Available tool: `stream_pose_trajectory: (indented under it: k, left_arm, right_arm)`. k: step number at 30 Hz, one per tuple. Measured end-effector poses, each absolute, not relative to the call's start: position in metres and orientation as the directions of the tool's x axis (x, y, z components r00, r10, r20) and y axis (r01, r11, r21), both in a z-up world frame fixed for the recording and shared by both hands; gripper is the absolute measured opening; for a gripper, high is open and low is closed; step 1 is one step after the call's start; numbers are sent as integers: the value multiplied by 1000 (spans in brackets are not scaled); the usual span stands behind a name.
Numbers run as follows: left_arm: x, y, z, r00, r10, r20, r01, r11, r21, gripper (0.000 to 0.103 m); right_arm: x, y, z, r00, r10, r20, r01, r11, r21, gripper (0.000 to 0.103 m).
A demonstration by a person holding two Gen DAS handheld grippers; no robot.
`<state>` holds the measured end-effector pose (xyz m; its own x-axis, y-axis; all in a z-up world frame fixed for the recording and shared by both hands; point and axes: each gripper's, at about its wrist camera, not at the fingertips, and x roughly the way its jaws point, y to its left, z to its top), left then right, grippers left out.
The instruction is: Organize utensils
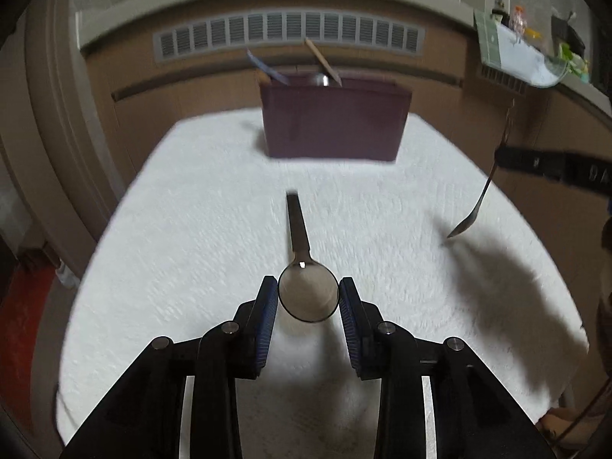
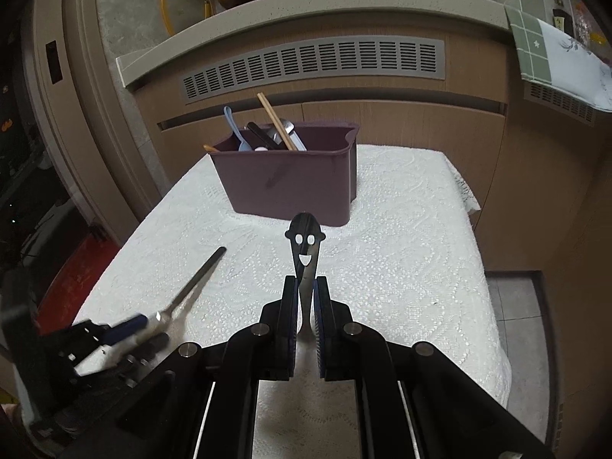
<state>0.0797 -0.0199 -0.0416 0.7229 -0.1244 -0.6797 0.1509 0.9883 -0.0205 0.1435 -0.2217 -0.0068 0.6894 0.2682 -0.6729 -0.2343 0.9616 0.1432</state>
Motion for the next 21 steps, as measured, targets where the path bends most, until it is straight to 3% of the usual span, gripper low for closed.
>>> stream_pose_trajectory:
  k: [7, 21]
  left_arm:
    - [91, -8, 11, 816, -129, -564, 147, 989, -13, 34]
    - [96, -2, 37, 837, -158, -524, 155, 987, -50, 34]
  right_arm:
    - [140, -219, 11, 725, 275, -632, -257, 959, 122, 6]
    - [149, -214, 17, 713, 290, -639, -278, 953, 123, 3]
